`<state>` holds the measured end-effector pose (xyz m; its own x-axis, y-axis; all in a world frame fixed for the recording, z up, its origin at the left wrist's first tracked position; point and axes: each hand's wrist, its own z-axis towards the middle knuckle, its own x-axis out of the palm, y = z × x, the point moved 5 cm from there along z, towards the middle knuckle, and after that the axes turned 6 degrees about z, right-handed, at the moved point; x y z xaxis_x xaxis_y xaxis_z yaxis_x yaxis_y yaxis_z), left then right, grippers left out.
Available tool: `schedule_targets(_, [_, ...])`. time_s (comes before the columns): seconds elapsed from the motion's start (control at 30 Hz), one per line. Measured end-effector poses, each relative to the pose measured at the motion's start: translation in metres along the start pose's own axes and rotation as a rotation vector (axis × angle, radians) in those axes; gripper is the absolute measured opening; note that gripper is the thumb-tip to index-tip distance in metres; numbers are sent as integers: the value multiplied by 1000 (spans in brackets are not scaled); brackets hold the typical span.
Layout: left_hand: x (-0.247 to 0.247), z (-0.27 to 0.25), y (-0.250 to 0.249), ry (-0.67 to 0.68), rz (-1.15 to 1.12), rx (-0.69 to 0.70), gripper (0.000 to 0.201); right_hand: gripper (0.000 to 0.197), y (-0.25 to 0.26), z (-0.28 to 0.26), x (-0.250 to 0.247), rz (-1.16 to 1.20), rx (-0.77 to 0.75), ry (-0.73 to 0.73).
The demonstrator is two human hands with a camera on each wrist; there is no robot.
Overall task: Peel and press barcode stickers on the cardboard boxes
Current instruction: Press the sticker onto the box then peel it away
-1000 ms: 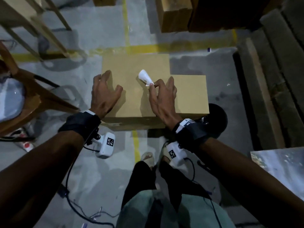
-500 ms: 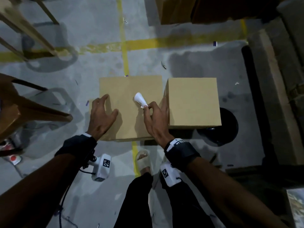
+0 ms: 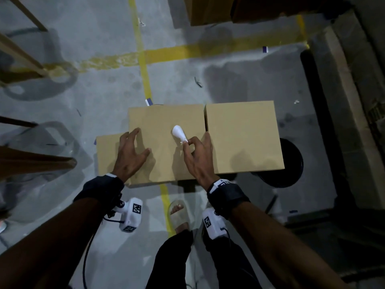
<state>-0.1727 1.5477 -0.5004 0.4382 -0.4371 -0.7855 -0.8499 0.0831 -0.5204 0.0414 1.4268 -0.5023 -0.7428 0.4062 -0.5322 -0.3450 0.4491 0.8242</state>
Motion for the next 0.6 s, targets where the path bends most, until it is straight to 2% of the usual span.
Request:
schedule_targets(0.23, [17, 12, 5, 38, -8, 13, 78, 35, -17, 9, 7, 8, 53, 30])
schedule_targets(0.6, [26, 4, 8, 63, -16, -14, 75, 27, -22, 6, 14, -72, 26, 77])
